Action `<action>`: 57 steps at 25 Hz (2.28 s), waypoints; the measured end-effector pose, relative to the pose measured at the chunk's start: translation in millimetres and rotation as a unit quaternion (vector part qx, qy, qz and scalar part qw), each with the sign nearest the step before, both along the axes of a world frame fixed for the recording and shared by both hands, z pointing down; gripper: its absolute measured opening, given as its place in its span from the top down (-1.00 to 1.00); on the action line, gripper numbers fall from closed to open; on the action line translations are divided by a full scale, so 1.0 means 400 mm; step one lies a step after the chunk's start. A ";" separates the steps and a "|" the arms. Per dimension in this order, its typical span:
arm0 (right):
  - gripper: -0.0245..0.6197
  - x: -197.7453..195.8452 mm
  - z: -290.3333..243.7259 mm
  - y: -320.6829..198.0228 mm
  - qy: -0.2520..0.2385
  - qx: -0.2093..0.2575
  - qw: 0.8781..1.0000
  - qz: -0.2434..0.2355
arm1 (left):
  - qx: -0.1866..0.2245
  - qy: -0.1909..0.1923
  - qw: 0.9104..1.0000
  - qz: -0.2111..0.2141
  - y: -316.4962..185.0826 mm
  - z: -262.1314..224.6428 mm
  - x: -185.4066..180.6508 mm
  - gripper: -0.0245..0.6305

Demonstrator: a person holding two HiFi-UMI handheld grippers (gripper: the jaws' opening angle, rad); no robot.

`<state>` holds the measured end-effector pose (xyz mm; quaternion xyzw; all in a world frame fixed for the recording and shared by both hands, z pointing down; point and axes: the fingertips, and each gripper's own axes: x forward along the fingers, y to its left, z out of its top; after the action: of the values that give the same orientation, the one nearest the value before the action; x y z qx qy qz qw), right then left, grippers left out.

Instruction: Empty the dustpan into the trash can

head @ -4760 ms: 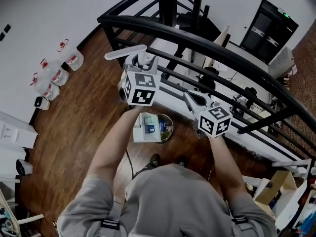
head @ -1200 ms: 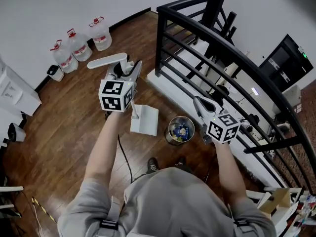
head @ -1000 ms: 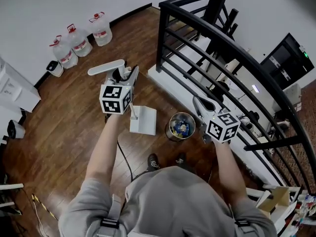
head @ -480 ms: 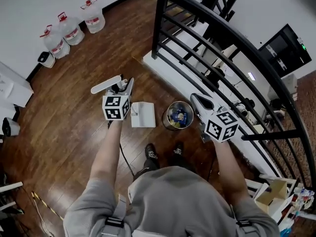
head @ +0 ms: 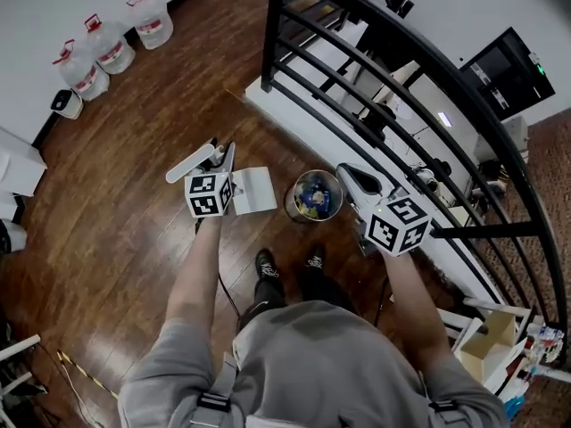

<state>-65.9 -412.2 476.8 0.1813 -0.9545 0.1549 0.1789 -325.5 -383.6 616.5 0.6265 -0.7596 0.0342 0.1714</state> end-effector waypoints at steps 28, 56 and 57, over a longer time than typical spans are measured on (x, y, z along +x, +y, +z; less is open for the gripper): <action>0.93 -0.035 0.068 0.021 0.019 -0.023 0.999 -0.020 | -0.055 0.003 0.994 -0.090 0.109 0.118 -0.120 0.17; 0.93 0.084 -0.170 -0.039 -0.118 0.016 0.993 0.005 | 0.014 0.091 0.986 0.141 0.030 -0.255 0.394 0.91; 0.93 0.087 -0.194 -0.044 -0.127 0.022 0.992 0.004 | 0.035 0.089 0.982 0.164 0.010 -0.311 0.423 0.91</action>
<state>-31.2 -430.0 399.2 0.1677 -0.9721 0.1559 0.0515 -156.4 -379.7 492.0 0.7484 -0.6292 -0.0204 0.2085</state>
